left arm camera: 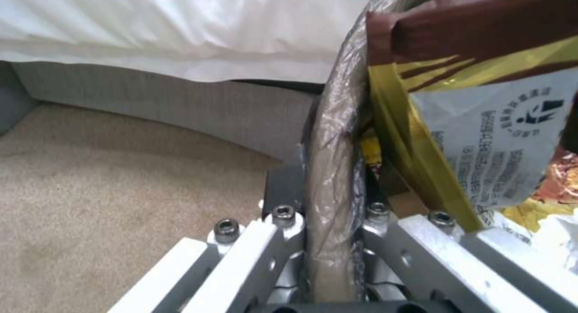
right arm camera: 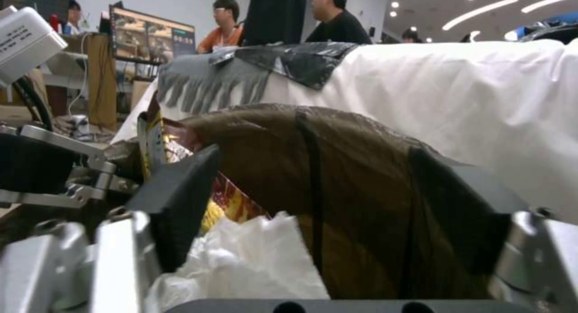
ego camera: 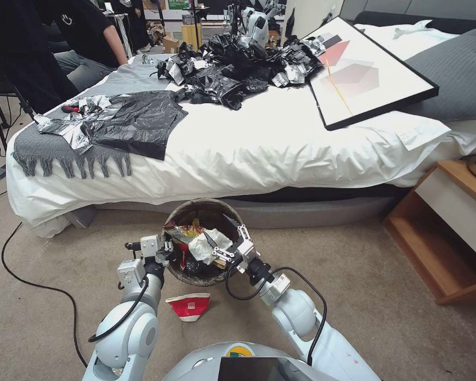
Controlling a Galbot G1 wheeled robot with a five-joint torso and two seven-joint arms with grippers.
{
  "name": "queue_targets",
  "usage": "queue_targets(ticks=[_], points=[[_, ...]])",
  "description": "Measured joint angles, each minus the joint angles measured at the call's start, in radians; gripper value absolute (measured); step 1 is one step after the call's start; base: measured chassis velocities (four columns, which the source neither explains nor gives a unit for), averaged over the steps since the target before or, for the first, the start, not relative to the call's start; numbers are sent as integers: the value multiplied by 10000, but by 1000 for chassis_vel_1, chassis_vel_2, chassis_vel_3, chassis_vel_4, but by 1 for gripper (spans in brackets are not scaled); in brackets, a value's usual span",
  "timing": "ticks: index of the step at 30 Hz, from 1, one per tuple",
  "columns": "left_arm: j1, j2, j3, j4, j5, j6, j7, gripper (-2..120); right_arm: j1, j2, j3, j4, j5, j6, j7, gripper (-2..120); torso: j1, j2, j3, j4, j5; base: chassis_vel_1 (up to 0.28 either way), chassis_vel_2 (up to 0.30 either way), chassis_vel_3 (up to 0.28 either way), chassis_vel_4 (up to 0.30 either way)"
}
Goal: Pick up the trash bin, then pick up the garbage from the floor and place it into the trash bin.
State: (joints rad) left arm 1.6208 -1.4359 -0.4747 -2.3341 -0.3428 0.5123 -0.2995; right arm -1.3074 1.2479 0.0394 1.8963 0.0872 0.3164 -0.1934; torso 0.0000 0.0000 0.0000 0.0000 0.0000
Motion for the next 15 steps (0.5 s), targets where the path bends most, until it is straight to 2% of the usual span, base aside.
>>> queue_targets(ticks=[2, 3, 5, 15], points=[[1, 3, 11, -5, -9, 23, -5, 4, 5, -6, 1, -1, -1, 0, 0, 84, 0, 0, 0, 0, 0, 0, 0, 0, 0], [1, 3, 11, -5, -9, 23, -5, 4, 5, -6, 1, -1, -1, 0, 0, 84, 0, 0, 0, 0, 0, 0, 0, 0, 0], [9, 10, 16, -7, -13, 46, -11, 4, 8, -20, 9, -1, 2, 0, 0, 97, 0, 0, 0, 0, 0, 0, 0, 0, 0], [64, 53, -4, -38, -23, 109, -17, 4, 97, -32, 347, 459, 138, -5, 47, 100, 0, 0, 0, 0, 0, 0, 0, 0, 0]])
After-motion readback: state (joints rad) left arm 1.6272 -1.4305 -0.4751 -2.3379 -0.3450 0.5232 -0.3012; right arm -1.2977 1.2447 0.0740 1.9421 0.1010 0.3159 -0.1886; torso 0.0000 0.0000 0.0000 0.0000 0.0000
